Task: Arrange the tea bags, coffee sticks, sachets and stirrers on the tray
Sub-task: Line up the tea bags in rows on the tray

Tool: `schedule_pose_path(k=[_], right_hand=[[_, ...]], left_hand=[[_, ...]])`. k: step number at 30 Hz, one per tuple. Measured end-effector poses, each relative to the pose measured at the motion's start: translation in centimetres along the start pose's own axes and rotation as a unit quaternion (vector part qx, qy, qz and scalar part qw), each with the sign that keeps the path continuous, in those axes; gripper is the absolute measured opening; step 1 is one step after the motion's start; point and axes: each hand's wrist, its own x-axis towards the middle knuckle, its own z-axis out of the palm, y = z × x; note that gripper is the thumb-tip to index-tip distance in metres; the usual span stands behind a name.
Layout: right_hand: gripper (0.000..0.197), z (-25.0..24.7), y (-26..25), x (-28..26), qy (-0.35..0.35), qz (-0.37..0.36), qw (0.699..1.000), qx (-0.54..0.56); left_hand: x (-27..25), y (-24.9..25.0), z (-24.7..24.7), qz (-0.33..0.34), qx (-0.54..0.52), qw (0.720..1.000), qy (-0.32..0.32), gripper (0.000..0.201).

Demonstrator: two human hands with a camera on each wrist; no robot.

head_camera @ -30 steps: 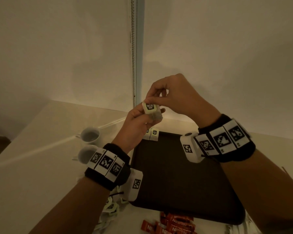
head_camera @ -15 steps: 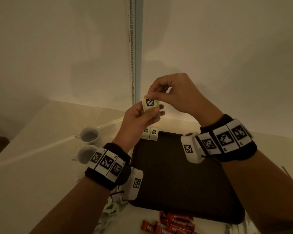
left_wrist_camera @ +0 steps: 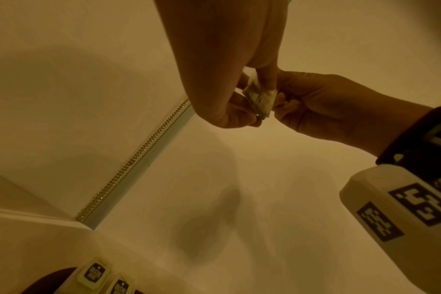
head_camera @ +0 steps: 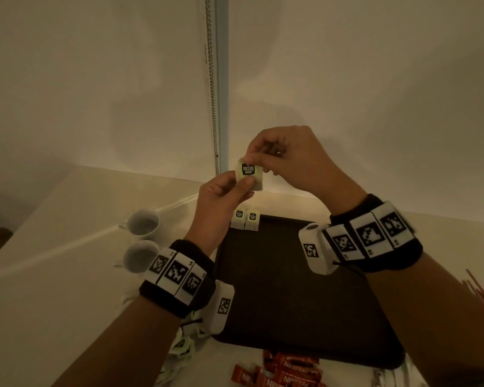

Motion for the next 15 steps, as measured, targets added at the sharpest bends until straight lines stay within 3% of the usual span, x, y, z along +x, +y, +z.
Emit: schedule_pose_path(k=[3,6,8,12,15], right_hand=[[0.008,-0.09,0.22,0.09,0.002,0.007,1.0,-0.007],[0.009,-0.32,0.26,0.16,0.011,0.002,1.0,-0.009],[0.011,-0.44,0.21,0.27,0.013,0.002,1.0,-0.005],[0.012,-0.27,0.3,0.37,0.011,0.006,1.0,-0.002],[0.011,-0.05,0.62,0.15,0.019,0.009,1.0,0.007]], left_hand=[[0.25,-0.14,-0.17,0.006,0.025,1.0,-0.014,0.023],[0.18,-0.36,-0.31,-0.011,0.028,0.999,-0.034,0.066],[0.05,-0.44,-0.16,-0.012,0.017,0.999,-0.033,0.076],[0.11,-0.13,0.38,0.008,0.054,0.998,0.005,0.029],[-0.07,-0.26,0.46,0.005,0.087,0.996,0.005,0.021]])
